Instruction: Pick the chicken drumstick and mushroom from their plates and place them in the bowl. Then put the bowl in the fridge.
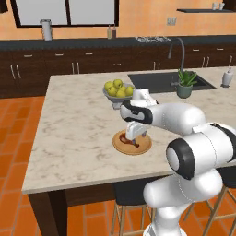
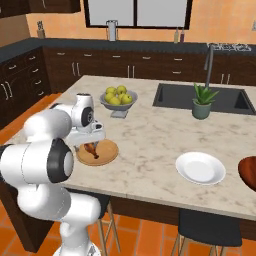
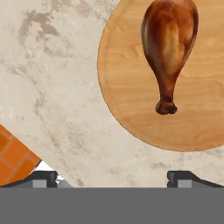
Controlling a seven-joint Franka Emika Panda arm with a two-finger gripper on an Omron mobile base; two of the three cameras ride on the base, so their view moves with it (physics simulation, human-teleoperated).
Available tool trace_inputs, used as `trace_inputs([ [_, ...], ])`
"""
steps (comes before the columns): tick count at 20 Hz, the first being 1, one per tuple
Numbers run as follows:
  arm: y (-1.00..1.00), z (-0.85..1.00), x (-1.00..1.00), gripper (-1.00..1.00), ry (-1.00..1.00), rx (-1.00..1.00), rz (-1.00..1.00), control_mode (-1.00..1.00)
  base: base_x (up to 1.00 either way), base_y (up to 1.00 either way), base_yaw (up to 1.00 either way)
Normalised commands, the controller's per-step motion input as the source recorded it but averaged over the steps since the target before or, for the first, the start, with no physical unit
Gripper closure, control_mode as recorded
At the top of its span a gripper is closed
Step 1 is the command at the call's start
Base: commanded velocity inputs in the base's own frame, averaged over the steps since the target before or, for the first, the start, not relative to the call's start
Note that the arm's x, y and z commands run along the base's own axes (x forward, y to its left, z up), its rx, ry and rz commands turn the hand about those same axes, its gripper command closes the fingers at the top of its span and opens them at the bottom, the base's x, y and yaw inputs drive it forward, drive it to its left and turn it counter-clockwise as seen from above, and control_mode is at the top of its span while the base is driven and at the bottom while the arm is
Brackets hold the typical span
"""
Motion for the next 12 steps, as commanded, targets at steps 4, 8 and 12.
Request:
trace_inputs([
  [4, 0.14, -0.24, 0.38, -1.0, 0.0, 0.0, 0.04, -1.0, 0.0, 0.0, 0.0],
  [8, 0.19, -0.37, 0.33, -1.0, 0.0, 0.03, 0.06, -1.0, 0.0, 0.0, 0.0],
  [12, 0.03, -0.35, 0.49, -1.0, 0.0, 0.02, 0.05, -1.0, 0.0, 0.0, 0.0],
])
